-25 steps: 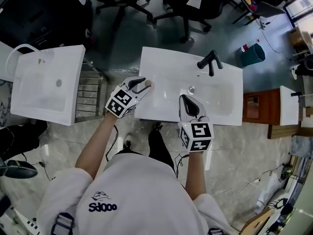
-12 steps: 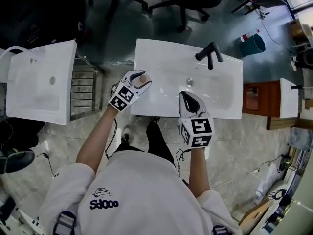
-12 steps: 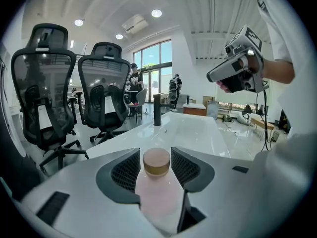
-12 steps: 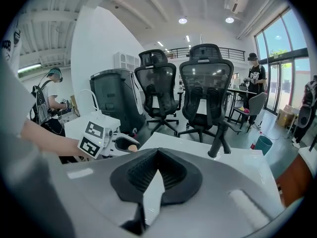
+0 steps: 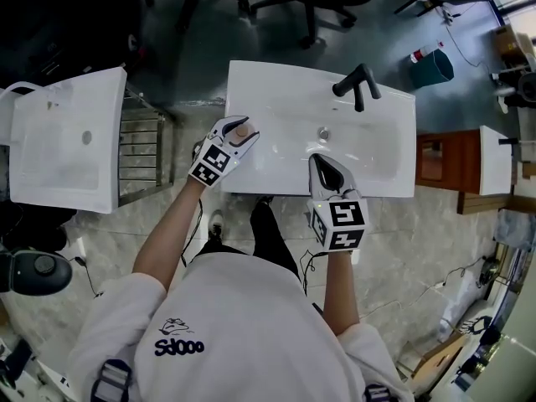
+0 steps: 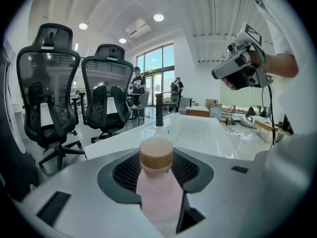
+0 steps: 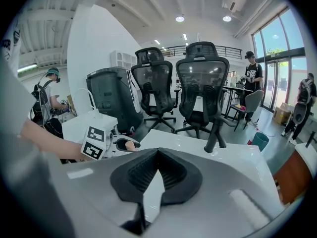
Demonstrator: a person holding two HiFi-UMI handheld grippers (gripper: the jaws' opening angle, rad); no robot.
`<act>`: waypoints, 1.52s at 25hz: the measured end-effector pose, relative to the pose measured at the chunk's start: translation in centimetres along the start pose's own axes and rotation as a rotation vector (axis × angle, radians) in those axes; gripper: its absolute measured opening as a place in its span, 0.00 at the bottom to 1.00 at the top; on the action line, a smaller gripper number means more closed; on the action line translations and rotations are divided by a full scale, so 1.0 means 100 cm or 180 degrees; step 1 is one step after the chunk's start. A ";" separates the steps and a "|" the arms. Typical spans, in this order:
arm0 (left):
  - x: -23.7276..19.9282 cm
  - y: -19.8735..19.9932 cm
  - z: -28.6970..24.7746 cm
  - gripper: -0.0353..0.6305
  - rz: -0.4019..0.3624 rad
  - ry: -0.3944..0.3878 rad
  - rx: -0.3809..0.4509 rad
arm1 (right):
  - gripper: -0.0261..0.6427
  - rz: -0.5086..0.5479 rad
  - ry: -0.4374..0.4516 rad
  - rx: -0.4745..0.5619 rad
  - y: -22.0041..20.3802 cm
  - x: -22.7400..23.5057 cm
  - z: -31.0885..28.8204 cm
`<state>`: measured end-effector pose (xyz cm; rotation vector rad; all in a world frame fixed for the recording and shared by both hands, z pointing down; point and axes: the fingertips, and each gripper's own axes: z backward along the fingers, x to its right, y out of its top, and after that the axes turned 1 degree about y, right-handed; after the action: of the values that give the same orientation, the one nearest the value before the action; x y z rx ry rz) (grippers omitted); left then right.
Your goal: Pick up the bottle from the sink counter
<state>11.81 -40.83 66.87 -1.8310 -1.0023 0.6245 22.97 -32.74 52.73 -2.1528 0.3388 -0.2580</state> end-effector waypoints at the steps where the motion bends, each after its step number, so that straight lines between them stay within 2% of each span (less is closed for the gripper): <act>1: 0.000 0.001 0.000 0.33 0.0004 0.0010 0.0014 | 0.06 -0.0007 -0.0006 -0.0006 -0.001 0.001 0.001; 5: -0.001 0.004 0.002 0.25 0.0024 0.0037 0.0077 | 0.06 -0.0029 -0.0016 -0.0014 -0.004 0.002 0.002; 11: -0.002 0.006 0.002 0.23 -0.0041 0.0071 0.0089 | 0.06 -0.0019 -0.0022 0.0002 -0.004 0.000 0.006; 16: -0.005 0.004 0.000 0.22 0.0030 0.0082 0.0024 | 0.06 -0.0031 -0.0064 0.0055 -0.002 0.001 0.011; 20: -0.008 0.007 0.002 0.22 0.0179 0.0117 0.0063 | 0.06 -0.0040 -0.0120 0.0120 0.001 0.001 0.020; 31: 0.011 0.062 0.041 0.22 0.0228 0.0016 0.0310 | 0.06 -0.0039 -0.0350 0.0468 0.021 -0.003 0.060; 35: 0.020 0.081 0.061 0.22 0.0163 -0.0152 0.0235 | 0.06 -0.0017 -0.0440 0.0614 0.031 -0.010 0.071; 38: 0.028 0.096 0.083 0.22 0.0092 -0.0236 0.0292 | 0.06 -0.0010 -0.0495 0.0693 0.035 -0.021 0.080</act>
<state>10.62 -36.75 54.64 -1.7553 -0.9813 0.7488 22.98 -27.80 45.18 -1.9445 0.2080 -0.1218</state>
